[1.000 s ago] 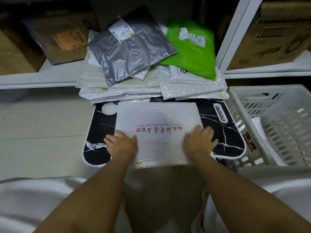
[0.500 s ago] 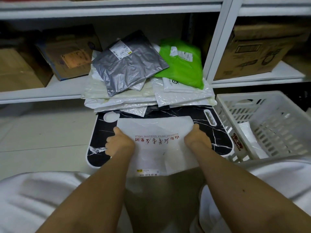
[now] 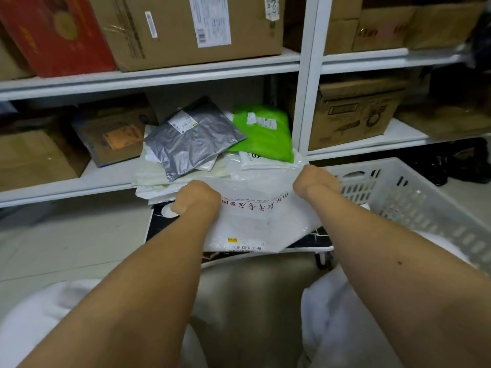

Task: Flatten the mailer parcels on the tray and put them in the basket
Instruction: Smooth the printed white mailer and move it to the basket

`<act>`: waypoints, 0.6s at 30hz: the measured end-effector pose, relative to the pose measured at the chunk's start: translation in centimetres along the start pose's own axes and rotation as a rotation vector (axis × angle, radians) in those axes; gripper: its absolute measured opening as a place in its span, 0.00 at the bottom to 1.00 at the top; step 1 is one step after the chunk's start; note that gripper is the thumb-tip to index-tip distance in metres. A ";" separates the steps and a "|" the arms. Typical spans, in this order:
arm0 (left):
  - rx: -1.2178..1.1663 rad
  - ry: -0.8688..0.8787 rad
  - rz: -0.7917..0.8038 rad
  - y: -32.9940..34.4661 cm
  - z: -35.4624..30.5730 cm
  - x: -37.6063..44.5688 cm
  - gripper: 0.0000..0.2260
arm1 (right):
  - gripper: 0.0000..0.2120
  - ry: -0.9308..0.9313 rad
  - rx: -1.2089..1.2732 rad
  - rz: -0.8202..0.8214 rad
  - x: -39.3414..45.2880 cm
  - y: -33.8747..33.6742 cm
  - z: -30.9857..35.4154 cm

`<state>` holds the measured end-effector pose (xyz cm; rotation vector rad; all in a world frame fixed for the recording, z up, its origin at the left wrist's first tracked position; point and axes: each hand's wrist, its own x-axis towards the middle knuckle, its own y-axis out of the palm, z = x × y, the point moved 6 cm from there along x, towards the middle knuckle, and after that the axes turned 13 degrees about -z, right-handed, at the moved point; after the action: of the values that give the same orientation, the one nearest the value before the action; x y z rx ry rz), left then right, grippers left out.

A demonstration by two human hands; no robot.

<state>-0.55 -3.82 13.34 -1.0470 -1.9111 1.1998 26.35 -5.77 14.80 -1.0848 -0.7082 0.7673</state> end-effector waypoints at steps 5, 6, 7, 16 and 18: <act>-0.101 0.117 -0.068 -2.0 -5.7 -0.7 0.20 | 0.22 0.075 0.072 -0.139 2.3 -4.5 -2.8; -0.112 0.159 -0.070 -2.1 -7.3 -1.0 0.20 | 0.22 0.098 0.092 -0.157 2.9 -5.3 -3.6; -0.121 0.201 -0.067 -2.0 -8.8 -1.4 0.20 | 0.23 0.117 0.107 -0.171 3.5 -5.8 -4.4; -0.050 0.649 0.046 2.1 -23.4 -5.4 0.16 | 0.19 0.407 0.159 -0.217 8.7 -5.3 -15.9; -0.024 0.764 0.063 4.1 -26.1 -6.5 0.15 | 0.20 0.501 0.217 -0.205 9.0 -3.7 -19.1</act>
<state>25.40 2.19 18.72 -1.3390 -1.2966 0.6539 47.48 -8.82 13.53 -0.9368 -0.2936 0.3617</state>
